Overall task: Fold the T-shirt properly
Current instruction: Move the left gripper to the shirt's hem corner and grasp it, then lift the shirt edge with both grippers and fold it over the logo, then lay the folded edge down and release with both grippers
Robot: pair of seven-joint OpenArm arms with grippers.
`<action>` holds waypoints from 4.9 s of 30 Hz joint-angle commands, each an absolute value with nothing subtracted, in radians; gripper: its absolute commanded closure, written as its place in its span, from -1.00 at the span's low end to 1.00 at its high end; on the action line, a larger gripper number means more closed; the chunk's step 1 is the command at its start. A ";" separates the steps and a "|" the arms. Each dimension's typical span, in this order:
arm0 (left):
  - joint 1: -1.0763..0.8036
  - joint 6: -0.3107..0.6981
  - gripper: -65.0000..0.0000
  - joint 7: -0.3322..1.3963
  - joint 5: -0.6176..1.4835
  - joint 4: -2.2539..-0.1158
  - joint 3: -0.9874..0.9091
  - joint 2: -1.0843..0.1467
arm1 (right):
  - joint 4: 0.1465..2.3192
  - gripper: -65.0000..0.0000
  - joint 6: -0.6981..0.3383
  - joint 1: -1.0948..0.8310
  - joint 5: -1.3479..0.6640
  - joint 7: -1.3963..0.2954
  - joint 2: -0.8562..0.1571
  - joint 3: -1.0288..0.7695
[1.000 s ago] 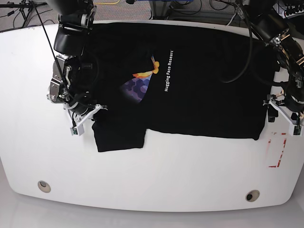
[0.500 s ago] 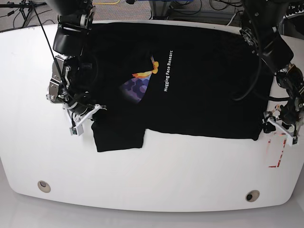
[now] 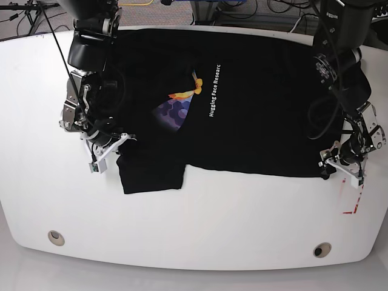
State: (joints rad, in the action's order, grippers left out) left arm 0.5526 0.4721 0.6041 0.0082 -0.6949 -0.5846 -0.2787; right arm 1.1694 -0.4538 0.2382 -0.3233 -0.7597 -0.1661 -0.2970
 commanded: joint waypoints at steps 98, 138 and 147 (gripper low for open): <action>-0.237 0.698 -0.26 1.196 0.028 -1.939 -0.587 -0.213 | 2.038 -0.37 -0.452 -0.392 -0.450 -0.954 -0.177 -0.302; -0.291 0.698 0.19 1.175 0.021 -1.764 -0.510 -0.189 | 1.738 0.91 -0.456 -0.297 -0.340 -0.819 -0.237 -0.170; -0.122 0.698 0.18 1.171 -0.030 -1.643 -0.389 -0.208 | 1.615 0.91 -0.456 -0.171 -0.340 -0.814 -0.325 -0.171</action>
State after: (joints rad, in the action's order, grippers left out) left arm -0.1448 0.6975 1.1622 -0.0151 -1.6695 -0.4072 -0.2058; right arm 1.6306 -0.4759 -0.1947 -0.3782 -0.7940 -0.2951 -0.1619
